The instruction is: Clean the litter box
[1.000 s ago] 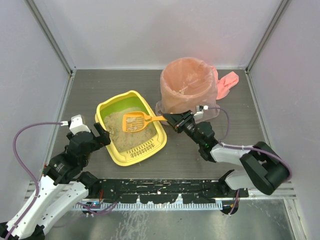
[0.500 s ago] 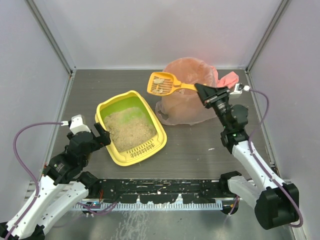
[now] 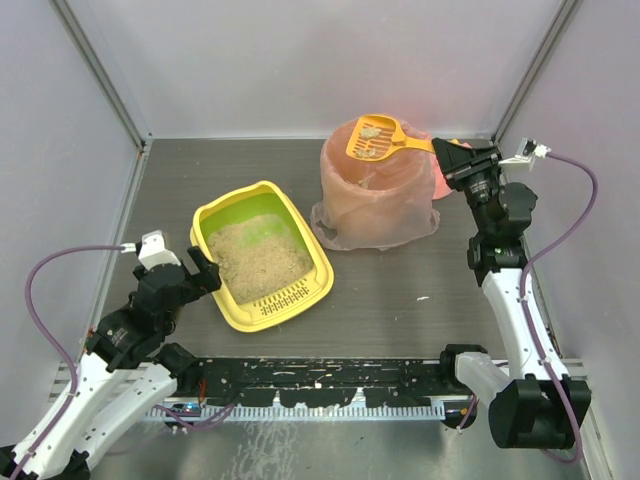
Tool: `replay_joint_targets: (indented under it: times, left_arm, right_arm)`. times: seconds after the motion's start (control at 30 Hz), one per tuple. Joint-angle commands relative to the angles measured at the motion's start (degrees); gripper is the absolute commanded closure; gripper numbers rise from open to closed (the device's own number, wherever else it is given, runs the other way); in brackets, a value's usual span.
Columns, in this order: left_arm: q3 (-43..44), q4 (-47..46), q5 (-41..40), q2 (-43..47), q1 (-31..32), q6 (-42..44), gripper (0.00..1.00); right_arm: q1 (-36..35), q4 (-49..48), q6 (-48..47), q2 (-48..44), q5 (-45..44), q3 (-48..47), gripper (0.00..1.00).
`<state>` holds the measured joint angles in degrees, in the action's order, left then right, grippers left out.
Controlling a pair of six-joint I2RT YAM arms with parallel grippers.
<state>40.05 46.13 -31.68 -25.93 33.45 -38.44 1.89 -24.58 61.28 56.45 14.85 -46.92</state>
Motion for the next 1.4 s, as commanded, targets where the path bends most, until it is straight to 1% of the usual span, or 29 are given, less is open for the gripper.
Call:
replay_joint_targets:
  times: [0.0, 0.1, 0.17, 0.33, 0.47, 0.63, 0.77, 0.93, 1.0, 1.1, 1.17, 1.23, 1.37]
  left_arm:
    - [-0.27, -1.67, -0.35, 0.89, -0.23, -0.76, 0.03]
    - [-0.65, -2.17, -0.27, 1.12, -0.18, -0.7, 0.03]
    - [-0.68, -2.16, -0.14, 1.09, -0.23, -0.6, 0.03]
    - [-0.96, -2.02, 0.25, 1.49, -0.23, -0.42, 0.02]
    - [-1.12, -2.0, 0.37, 2.32, -0.21, -0.18, 0.02]
    - [-1.12, -2.1, 0.38, 2.33, -0.23, 0.2, 0.02]
    - [-1.2, -2.2, 0.69, 2.12, -0.28, 0.2, 0.02]
    - [-1.47, -2.78, 1.28, 1.62, -0.23, -0.63, 0.01]
    - [-1.56, -3.62, 1.52, 1.04, -0.23, -0.95, 0.02]
    - [-1.12, -4.11, 1.45, -0.85, -0.28, -1.45, 0.03]
    - [-0.5, -4.17, 1.49, -2.47, -0.3, -2.04, 0.05]
    - [-0.33, -4.88, 1.58, -3.46, -0.31, -2.09, 0.07]
    - [-0.14, -6.03, 0.48, -5.84, -0.96, -1.63, 0.12]
  right_arm:
    - [0.09, 1.49, -15.92, 0.67, -2.39, -5.83, 0.99]
    - [0.12, 1.99, -22.83, 1.79, -1.46, -7.66, 0.99]
    - [0.13, 1.53, -27.88, 2.61, 1.2, -8.64, 0.99]
    - [0.09, 2.0, -38.49, 5.57, 10.89, -11.92, 0.99]
    - [0.04, 5.97, -45.98, 7.59, 17.91, -15.82, 0.99]
    - [0.04, 12.79, -55.13, 8.74, 21.18, -20.25, 0.99]
    - [-0.17, 16.65, -61.02, 8.5, 21.82, -22.57, 0.99]
    - [-0.59, 18.73, -61.7, 8.09, 18.97, -24.89, 0.99]
    - [-1.01, 19.26, -59.98, 7.7, 15.96, -26.05, 0.99]
    - [-2.22, 21.13, -56.88, 6.93, 8.79, -28.07, 0.99]
    - [-4.56, 27.15, -58.17, 7.12, 3.19, -32.55, 0.99]
    - [-8.58, 31.14, -59.56, 7.27, -1.88, -36.22, 0.99]
    - [-15.52, 32.67, -57.18, 6.87, -4.64, -40.11, 0.99]
